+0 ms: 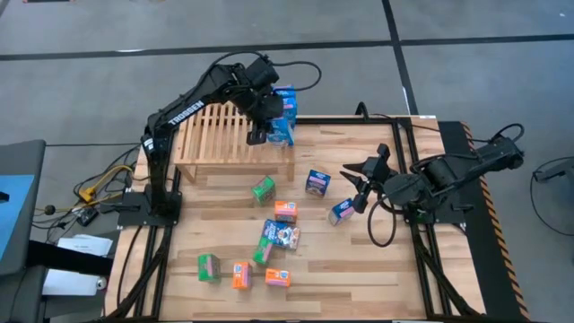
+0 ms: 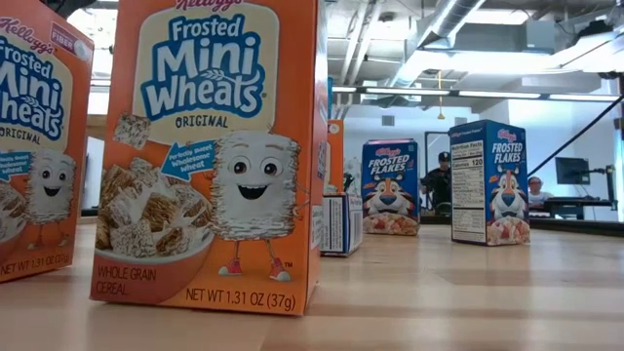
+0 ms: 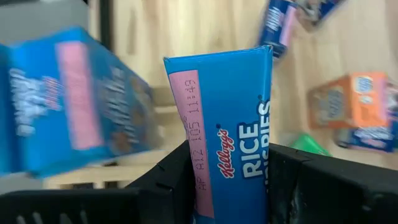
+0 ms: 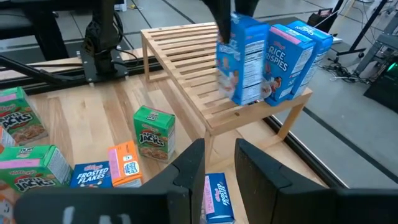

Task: Stack cereal on shelf
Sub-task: Put the light blue cereal box on the shelf aligned with the other light blue cereal boxes

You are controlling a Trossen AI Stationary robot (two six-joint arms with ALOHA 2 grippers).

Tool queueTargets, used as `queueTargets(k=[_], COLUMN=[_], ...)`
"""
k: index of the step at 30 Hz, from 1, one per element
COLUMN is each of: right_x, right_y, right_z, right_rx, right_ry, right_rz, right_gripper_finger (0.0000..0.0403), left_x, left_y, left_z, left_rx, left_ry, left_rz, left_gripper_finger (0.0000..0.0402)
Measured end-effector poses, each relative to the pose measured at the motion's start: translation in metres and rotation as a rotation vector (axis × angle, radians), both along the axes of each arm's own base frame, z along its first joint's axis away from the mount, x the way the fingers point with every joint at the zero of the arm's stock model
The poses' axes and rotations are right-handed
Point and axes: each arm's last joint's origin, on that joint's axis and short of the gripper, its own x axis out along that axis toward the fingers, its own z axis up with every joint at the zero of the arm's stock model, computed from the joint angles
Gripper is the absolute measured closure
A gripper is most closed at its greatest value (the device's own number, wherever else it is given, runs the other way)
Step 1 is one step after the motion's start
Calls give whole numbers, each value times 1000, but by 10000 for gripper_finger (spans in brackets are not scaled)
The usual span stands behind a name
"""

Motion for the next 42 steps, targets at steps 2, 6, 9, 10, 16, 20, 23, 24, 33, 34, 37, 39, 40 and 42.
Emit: queueTargets(k=[2, 6, 9, 10, 16, 20, 23, 24, 33, 34, 37, 39, 40, 42], right_x=[0, 0, 0, 0, 0, 0, 0, 0, -1, -1, -1, -1, -1, -1], right_y=[0, 0, 0, 0, 0, 0, 0, 0, 0, 0, 0, 0, 0, 0], right_z=[0, 0, 0, 0, 0, 0, 0, 0, -1, -1, -1, -1, -1, -1], right_rx=[0, 0, 0, 0, 0, 0, -1, -1, -7, -7, -7, -7, -7, -7], right_ry=[0, 0, 0, 1, 0, 1, 2, 4, 18, 18, 19, 19, 19, 19], right_rz=[0, 0, 0, 0, 0, 1, 1, 1, 1, 1, 1, 1, 1, 1], right_gripper_finger=[290, 290, 290, 290, 290, 290, 290, 290, 290, 290, 290, 290, 290, 290], left_x=[2, 9, 10, 11, 12, 12, 12, 12, 15, 15, 16, 17, 17, 18], left_y=[1, 1, 1, 1, 1, 1, 2, 2, 0, 0, 0, 0, 0, 1], left_z=[-3, -8, -10, -11, -13, -12, -13, -13, -13, -13, -12, -12, -12, -13], left_rx=[-13, -9, 5, 5, 12, 25, 29, 33, 100, 116, 160, 184, 190, 189], left_ry=[4, 8, 26, 27, 33, 37, 40, 43, 59, 64, 73, 79, 82, 82], left_rz=[-6, -17, -21, -25, -29, -27, -24, -22, -45, -47, -62, -77, -77, -72], left_gripper_finger=[280, 280, 280, 280, 280, 280, 280, 280, 273, 273, 264, 247, 237, 212])
